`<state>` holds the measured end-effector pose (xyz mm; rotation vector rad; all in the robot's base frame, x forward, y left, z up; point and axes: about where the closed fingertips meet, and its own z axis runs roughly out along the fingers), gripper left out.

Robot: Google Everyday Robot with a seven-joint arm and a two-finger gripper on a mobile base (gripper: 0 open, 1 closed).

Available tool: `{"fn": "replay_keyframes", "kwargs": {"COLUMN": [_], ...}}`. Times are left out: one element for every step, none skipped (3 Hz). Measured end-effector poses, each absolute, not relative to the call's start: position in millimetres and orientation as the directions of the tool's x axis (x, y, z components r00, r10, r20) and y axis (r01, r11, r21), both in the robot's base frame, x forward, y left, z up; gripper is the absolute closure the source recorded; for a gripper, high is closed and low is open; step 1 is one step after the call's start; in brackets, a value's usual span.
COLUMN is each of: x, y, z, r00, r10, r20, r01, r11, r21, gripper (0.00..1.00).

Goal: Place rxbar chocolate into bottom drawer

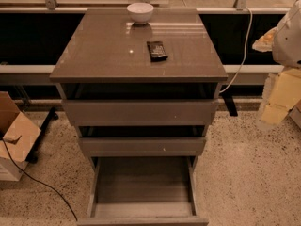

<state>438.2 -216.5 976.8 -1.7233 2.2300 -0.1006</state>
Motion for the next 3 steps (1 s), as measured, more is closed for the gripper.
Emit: {"fn": "replay_keyframes", "kwargs": {"x": [438,447,473], "y": [-216,-214,-202], "z": [977,978,985], "r00": [-0.221,-0.265,-0.269], "r10": [-0.953,-0.905,-0.824], "r20": [-0.208,-0.333,-0.498], "r01": [-0.930,-0.903,-0.866], "r11": [0.270,0.354,0.433], "r21": [-0.248,-0.243,-0.249], "gripper": [0.00,0.00,0.00]}}
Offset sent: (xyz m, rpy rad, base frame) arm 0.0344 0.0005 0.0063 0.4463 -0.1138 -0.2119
